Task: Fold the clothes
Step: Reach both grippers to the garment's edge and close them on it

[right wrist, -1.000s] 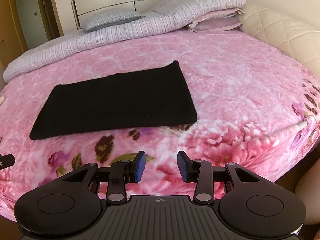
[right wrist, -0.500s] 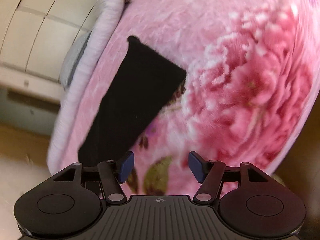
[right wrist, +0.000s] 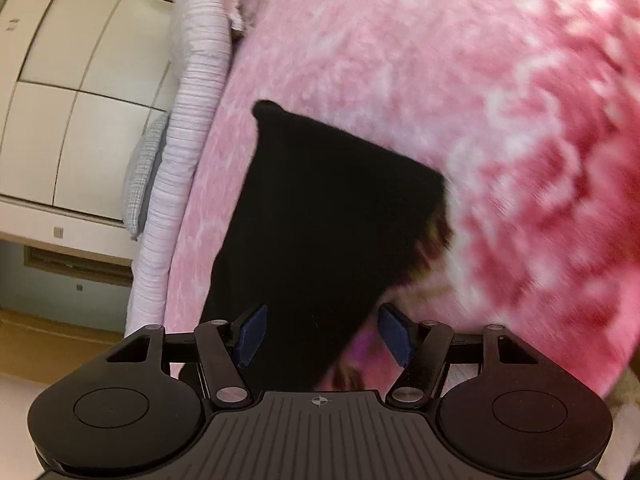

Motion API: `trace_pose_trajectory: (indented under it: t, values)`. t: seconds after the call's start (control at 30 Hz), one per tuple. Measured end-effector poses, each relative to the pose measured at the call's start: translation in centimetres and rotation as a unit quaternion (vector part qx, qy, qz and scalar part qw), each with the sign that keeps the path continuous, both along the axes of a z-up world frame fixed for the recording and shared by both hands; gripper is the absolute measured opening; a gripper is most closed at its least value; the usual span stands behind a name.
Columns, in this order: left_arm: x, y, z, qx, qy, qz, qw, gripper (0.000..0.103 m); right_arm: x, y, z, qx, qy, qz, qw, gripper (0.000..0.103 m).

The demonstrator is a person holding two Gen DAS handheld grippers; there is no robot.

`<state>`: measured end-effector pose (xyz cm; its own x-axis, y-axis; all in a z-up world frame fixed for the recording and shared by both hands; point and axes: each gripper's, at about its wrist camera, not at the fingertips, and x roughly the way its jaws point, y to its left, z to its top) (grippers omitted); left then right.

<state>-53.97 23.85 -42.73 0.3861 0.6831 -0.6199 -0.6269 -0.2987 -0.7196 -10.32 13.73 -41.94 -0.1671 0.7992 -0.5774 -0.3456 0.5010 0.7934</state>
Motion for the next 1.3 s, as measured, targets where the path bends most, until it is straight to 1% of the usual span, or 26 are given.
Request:
trace_pose_trajectory:
  t: [0.03,0.07,0.1,0.17,0.27,0.3,0.4,0.5,0.57,0.6,0.63,0.67,0.73,0.77,0.83,0.87,0.9,0.93,0.97,1.07,1.13,1.17,1.2,1.23,1.27,1.3]
  values:
    - [0.0,0.0,0.1,0.007,0.006,-0.004,0.9999,0.023,-0.1,0.4,0.1,-0.008,-0.021,0.003,1.0,0.031]
    - [0.0,0.0,0.2,0.015,0.014,-0.009,0.9998,0.018,-0.2,0.7,0.2,-0.016,-0.042,0.005,0.999,0.022]
    - [0.0,-0.1,0.4,0.022,0.021,-0.015,0.9994,0.01,0.1,0.5,0.1,-0.007,-0.038,0.007,0.999,0.018]
    - [0.1,-0.7,1.1,0.042,0.045,-0.03,0.9977,0.008,0.2,0.1,0.5,0.002,-0.043,0.021,0.999,0.015]
    - [0.6,-2.7,2.8,0.074,0.09,-0.054,0.9917,0.008,0.3,-0.7,1.5,0.013,-0.06,0.042,0.997,0.009]
    - [0.7,-3.5,3.3,0.08,0.099,-0.062,0.9899,0.008,0.5,-1.2,2.0,0.017,-0.072,0.048,0.996,0.008]
    - [0.8,-6.6,4.5,0.094,0.121,-0.085,0.9846,0.008,1.3,-3.5,2.8,0.012,-0.072,0.063,0.995,0.007]
    - [0.9,-9.6,4.2,0.079,0.155,-0.122,0.9771,0.009,1.5,-5.7,2.9,-0.007,-0.092,0.098,0.991,0.009]
    - [0.6,-10.6,4.0,0.056,0.181,-0.137,0.9722,0.01,1.4,-7.1,3.0,-0.044,-0.119,0.121,0.985,0.01]
    - [0.4,-11.0,4.2,0.046,0.193,-0.139,0.9702,0.008,1.3,-7.8,3.1,-0.062,-0.132,0.132,0.98,0.011]
    - [0.3,-11.3,4.8,0.041,0.211,-0.143,0.9661,0.006,1.3,-8.3,3.6,-0.064,-0.15,0.139,0.977,0.011]
    - [0.4,-11.5,5.8,0.048,0.235,-0.152,0.9588,0.005,1.2,-8.9,4.2,-0.063,-0.169,0.145,0.973,0.012]
    - [1.1,-11.9,8.0,0.076,0.277,-0.18,0.9406,0.006,0.5,-9.8,6.2,-0.029,-0.227,0.154,0.961,0.013]
    - [1.9,-11.8,8.9,0.091,0.283,-0.203,0.9328,0.006,-0.2,-9.4,6.9,-0.006,-0.255,0.166,0.953,0.015]
    - [4.5,-10.9,9.8,0.126,0.274,-0.268,0.915,0.007,-1.7,-8.6,8.2,0.04,-0.31,0.189,0.931,0.018]
    - [6.2,-10.4,9.6,0.138,0.268,-0.293,0.9073,0.007,-2.8,-7.9,8.4,0.055,-0.332,0.206,0.919,0.019]
    - [8.0,-9.8,9.3,0.149,0.262,-0.317,0.8996,0.007,-3.8,-6.9,8.4,0.068,-0.346,0.224,0.908,0.02]
    - [9.7,-9.2,8.7,0.156,0.251,-0.338,0.8937,0.007,-4.9,-5.9,8.0,0.084,-0.352,0.249,0.899,0.02]
    - [11.4,-8.7,8.1,0.162,0.238,-0.359,0.8881,0.008,-5.6,-5.1,7.4,0.086,-0.355,0.262,0.893,0.02]
    - [15.2,-6.9,5.8,0.161,0.207,-0.391,0.8823,0.008,-7.6,-2.6,5.6,0.086,-0.364,0.299,0.878,0.02]
    - [16.4,-5.7,4.2,0.164,0.217,-0.387,0.8807,0.007,-7.2,-1.6,4.1,0.076,-0.38,0.309,0.868,0.02]
    - [16.5,-4.8,3.8,0.162,0.223,-0.383,0.8818,0.003,-7.0,-1.1,3.4,0.07,-0.389,0.314,0.863,0.018]
    - [16.6,-3.8,3.4,0.158,0.227,-0.378,0.8834,0.003,-6.7,-0.9,3.1,0.064,-0.413,0.313,0.853,0.013]
    - [16.6,-2.7,3.2,0.153,0.241,-0.368,0.8849,0.003,-6.4,-0.8,3.0,0.058,-0.438,0.31,0.842,0.01]
    - [16.6,-1.6,3.0,0.148,0.257,-0.357,0.886,0.003,-5.8,-0.3,2.6,0.052,-0.457,0.307,0.833,0.004]
    - [16.3,-0.6,2.9,0.145,0.263,-0.35,0.8872,0.003,-5.1,0.3,2.5,0.046,-0.455,0.305,0.835,0.0]
